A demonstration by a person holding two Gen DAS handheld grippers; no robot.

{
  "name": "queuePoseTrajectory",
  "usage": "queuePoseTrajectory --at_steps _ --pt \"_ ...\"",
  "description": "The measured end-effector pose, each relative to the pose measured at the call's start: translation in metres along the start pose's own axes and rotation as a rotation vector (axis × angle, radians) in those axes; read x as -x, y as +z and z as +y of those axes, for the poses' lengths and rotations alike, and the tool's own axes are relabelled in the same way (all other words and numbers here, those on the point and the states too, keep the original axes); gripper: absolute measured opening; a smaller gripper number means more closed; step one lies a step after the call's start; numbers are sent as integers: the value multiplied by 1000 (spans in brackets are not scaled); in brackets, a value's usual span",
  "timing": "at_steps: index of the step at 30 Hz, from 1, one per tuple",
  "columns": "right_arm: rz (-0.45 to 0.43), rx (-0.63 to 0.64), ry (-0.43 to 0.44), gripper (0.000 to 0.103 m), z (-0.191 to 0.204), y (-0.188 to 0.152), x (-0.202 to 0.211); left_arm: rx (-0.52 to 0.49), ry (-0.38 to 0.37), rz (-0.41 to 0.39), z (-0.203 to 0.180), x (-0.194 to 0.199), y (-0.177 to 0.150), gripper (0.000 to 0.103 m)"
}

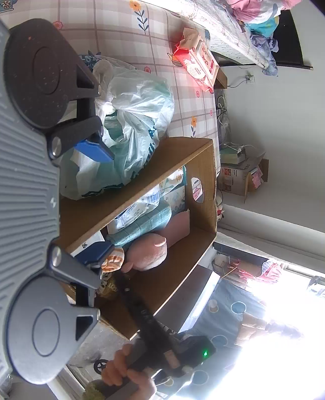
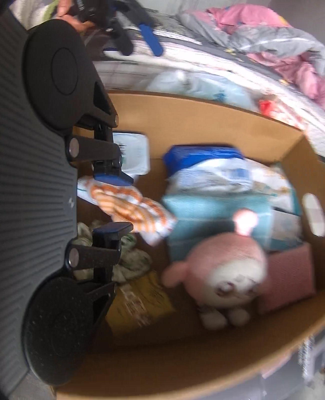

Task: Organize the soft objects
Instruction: 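Carry the sock with the right tool into the box and release it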

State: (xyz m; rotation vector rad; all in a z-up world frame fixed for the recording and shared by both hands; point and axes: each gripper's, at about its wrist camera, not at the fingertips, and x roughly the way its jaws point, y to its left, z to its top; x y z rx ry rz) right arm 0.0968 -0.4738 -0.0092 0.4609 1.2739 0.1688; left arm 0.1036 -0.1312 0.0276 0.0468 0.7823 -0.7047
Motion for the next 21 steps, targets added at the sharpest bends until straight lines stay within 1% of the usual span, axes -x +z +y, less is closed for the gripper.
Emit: queuePoseTrajectory --at_steps 2,4,6,8,9,11,14,17,18,19,20,21 --pt "-52 -33 -21 31 -6 6 1 -5 5 -5 -1 3 -2 74" --pt "-90 -43 -51 31 -9 10 -7 -10 13 -11 -1 6 -6 76" --pt "-80 -41 -78 31 -11 11 -21 -13 22 -15 -1 11 -11 76" --pt "-32 -42 -60 31 -10 5 -35 -9 32 -16 2 15 -15 77" --pt "-23 -35 -66 31 -8 1 -39 -7 34 -18 3 17 -17 77" --pt "-37 -1 -83 31 -1 -2 -39 4 39 -21 6 20 -20 78" --pt "-53 -45 -57 31 -2 -1 -30 26 46 -21 10 24 -23 80" --pt "-147 -71 -48 32 -1 -6 -5 32 69 -31 11 30 -29 86" --pt "-194 -72 -42 35 2 -9 7 32 78 -34 12 32 -30 87" --pt "-243 -70 -34 42 5 -15 20 34 88 -36 12 34 -32 88" --pt "-292 -66 -30 46 10 -21 31 38 99 -38 12 37 -34 89" --pt "-340 -57 -30 52 16 -30 42 42 111 -40 13 40 -36 91"
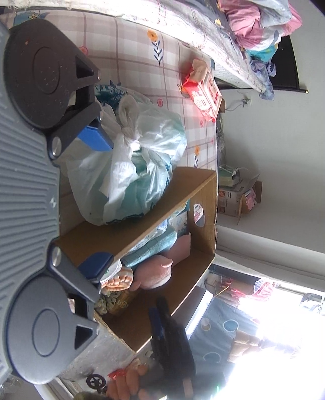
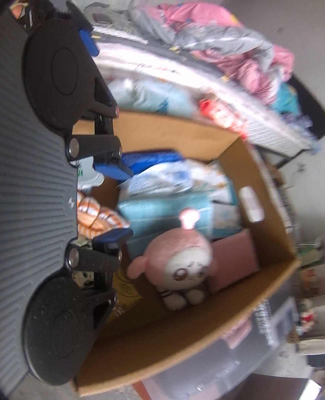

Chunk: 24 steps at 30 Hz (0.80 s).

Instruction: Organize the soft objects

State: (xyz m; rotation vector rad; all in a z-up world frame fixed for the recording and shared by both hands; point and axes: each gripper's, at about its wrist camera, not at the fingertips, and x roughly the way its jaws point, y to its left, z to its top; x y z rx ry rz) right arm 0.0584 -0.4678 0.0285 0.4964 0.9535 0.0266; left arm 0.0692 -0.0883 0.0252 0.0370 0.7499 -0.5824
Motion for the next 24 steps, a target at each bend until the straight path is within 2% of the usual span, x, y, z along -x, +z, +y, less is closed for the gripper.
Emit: queuePoseTrajectory --at_steps 2,4,8,10,12,15,18,22,24 --pt "-88 27 -2 62 13 -13 24 8 34 -7 1 5 -4 96" --pt "-167 55 -15 83 27 -29 44 8 83 -13 2 10 -7 102" --pt "-267 122 -77 90 59 -72 65 5 160 -6 1 17 -14 103" --pt "-296 149 -114 102 74 -95 71 9 213 -8 -2 19 -18 103" --pt "-319 158 -155 102 87 -117 73 6 279 -19 -6 21 -23 103" --pt "-335 157 -252 102 102 -143 68 -17 326 -36 -12 24 -31 103" --pt "-337 218 -366 102 115 -163 59 -34 376 -16 -18 22 -33 103" --pt "-310 272 -510 102 128 -172 49 -66 371 -1 -21 16 -35 103" --pt "-305 280 -522 102 130 -173 47 -48 371 14 -21 13 -36 103"
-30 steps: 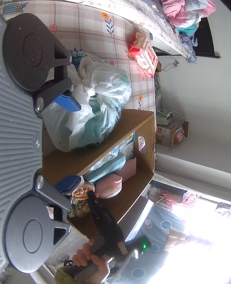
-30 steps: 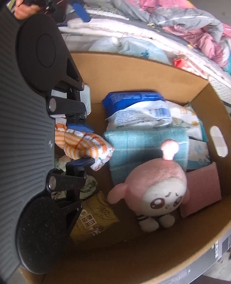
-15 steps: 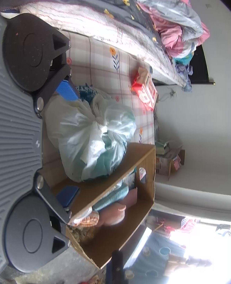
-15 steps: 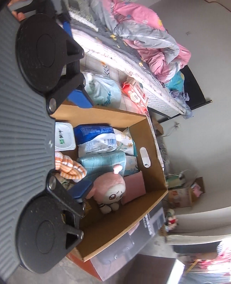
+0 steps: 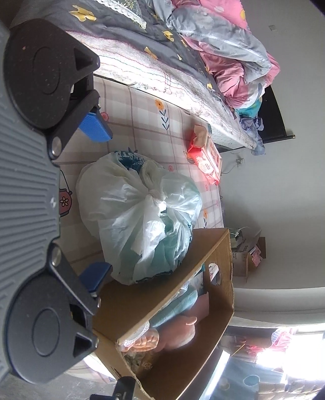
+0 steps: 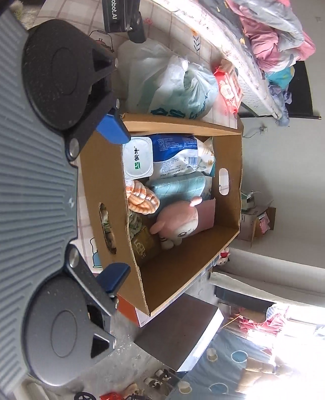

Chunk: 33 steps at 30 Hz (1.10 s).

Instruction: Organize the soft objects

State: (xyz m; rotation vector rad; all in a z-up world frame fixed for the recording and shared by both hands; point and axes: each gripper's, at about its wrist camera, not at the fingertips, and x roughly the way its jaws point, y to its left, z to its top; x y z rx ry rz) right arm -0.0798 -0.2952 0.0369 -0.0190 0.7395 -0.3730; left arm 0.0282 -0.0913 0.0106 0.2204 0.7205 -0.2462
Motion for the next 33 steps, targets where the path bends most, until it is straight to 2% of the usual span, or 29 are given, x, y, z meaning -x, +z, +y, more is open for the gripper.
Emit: queuePoseTrajectory --at_steps 3,5,6,8,11,16,33 --pt "8 -33 88 102 -2 1 -3 57 -44 26 4 0 -1 103" --pt "19 -88 202 102 -5 1 -6 94 -76 37 7 1 -2 103" --pt "25 -113 248 102 -5 1 -8 103 -80 42 7 2 -1 103" --pt "48 -133 287 102 -2 0 -11 103 -71 47 5 4 -1 103" --pt "61 -126 278 102 2 1 -14 84 -51 47 0 6 -2 103" --pt "91 -132 266 102 1 0 -21 98 -62 48 -5 10 -2 103" --pt "109 -119 190 102 -12 -5 -27 69 -70 87 -26 5 2 102"
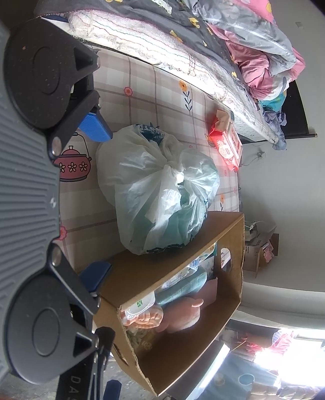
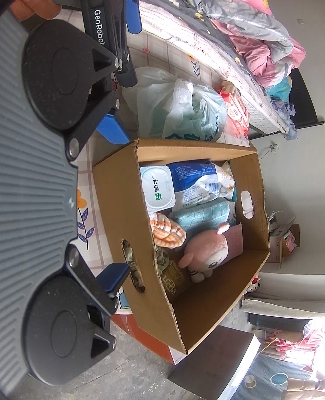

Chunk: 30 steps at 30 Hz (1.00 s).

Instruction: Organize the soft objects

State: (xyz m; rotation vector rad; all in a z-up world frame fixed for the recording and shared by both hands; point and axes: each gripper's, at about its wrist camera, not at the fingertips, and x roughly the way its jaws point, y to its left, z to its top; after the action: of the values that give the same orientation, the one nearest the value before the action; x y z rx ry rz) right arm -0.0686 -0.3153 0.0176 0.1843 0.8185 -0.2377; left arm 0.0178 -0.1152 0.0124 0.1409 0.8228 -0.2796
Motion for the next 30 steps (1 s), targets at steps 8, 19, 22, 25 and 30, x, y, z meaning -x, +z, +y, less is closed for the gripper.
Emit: queuePoseTrajectory --at_steps 8,19,22,25,30 --pt "6 7 -17 102 -2 -1 -3 -3 10 22 -3 -5 -1 102" --pt "27 13 -25 102 -3 -1 -12 0 12 51 -4 -12 -3 102" --pt "32 12 -23 102 -4 -2 -13 1 13 53 -4 -13 -4 102" --pt "34 13 -23 102 -4 -2 -13 1 13 55 -4 -13 -4 102" --pt "37 17 -23 102 -4 -2 -14 5 15 59 -4 -13 -4 102"
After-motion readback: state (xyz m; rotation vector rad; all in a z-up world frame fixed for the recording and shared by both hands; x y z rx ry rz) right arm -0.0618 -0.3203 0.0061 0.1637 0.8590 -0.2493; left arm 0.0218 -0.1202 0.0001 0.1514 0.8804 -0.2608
